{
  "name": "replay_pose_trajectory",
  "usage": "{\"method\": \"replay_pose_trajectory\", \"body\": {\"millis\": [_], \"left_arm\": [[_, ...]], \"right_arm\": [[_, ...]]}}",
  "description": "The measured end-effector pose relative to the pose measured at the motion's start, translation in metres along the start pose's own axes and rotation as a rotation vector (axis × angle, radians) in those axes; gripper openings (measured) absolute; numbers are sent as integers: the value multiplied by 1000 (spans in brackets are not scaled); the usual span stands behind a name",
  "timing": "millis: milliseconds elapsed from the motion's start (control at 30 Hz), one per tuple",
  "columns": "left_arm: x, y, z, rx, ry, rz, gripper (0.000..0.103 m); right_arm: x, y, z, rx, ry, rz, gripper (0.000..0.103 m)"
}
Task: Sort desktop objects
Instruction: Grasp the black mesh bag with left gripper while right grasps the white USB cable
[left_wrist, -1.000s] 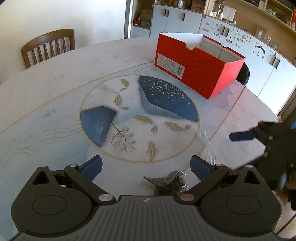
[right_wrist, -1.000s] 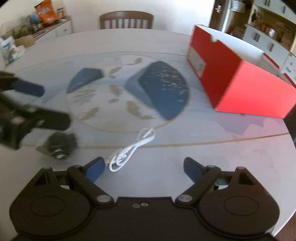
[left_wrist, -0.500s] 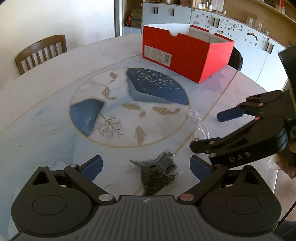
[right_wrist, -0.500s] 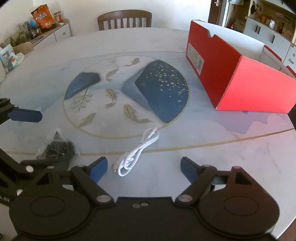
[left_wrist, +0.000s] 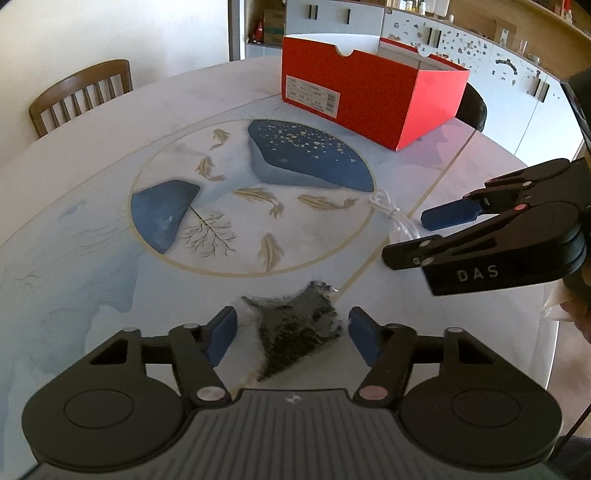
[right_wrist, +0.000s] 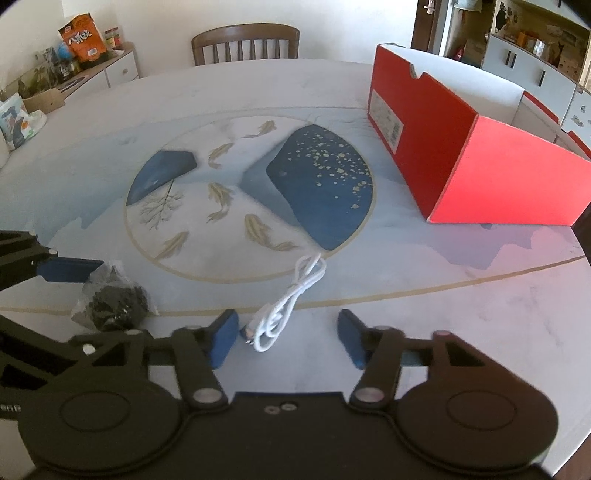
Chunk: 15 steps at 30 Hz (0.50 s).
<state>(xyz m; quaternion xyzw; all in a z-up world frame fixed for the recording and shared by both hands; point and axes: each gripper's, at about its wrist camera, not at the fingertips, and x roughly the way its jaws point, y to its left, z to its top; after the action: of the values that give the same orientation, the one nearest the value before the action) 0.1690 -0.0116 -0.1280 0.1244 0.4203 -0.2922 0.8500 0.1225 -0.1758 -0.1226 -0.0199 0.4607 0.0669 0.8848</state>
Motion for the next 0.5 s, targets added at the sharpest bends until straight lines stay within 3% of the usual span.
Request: {"method": "replay_pose_trajectory", "body": {"millis": [233,500], "left_arm": [[-1,4,3,-29,5,-16,50],[-3,9,7,-62,1,-29,40]], "right_arm": [[-5,-10,-1,24,-1,-10,21],[-12,-18,-3,48,-17,-10,19]]}}
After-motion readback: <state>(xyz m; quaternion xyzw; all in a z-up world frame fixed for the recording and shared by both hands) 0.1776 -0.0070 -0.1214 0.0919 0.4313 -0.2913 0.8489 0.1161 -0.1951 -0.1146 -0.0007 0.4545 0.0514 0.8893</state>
